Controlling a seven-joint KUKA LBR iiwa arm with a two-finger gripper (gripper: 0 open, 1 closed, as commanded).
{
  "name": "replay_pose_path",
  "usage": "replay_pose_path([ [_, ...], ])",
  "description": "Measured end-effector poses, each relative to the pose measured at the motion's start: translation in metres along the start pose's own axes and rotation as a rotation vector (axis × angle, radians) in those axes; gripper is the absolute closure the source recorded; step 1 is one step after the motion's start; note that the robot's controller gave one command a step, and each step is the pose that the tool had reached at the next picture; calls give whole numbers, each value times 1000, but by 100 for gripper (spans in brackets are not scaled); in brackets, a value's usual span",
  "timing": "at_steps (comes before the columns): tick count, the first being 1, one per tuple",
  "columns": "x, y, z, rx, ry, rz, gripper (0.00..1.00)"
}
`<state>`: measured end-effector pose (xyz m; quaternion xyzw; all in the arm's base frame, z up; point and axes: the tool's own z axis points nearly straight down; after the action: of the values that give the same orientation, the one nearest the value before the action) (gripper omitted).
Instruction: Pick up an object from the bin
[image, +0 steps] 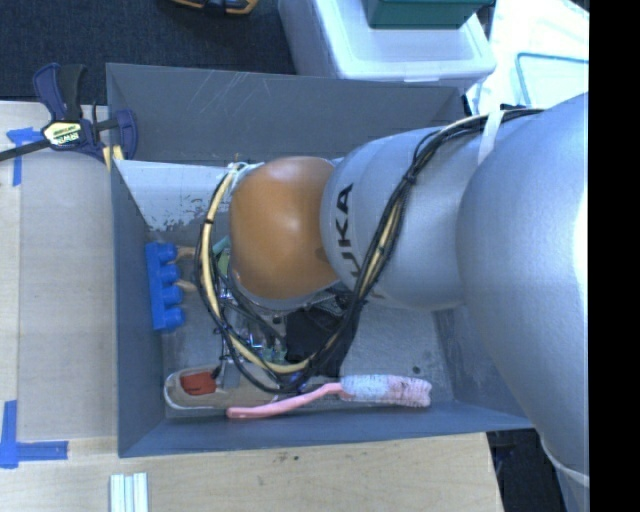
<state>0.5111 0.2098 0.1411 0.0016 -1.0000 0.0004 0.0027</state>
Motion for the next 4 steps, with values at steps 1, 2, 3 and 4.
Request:
replay_pose_path([
  [1, -2, -1, -4, -2, -8, 4, 0],
  [2, 15, -7, 69, -6, -11, 106, 0],
  [3, 16, -7, 69, -10, -21, 13, 0],
  [4, 15, -7, 69, -9, -19, 60, 0],
])
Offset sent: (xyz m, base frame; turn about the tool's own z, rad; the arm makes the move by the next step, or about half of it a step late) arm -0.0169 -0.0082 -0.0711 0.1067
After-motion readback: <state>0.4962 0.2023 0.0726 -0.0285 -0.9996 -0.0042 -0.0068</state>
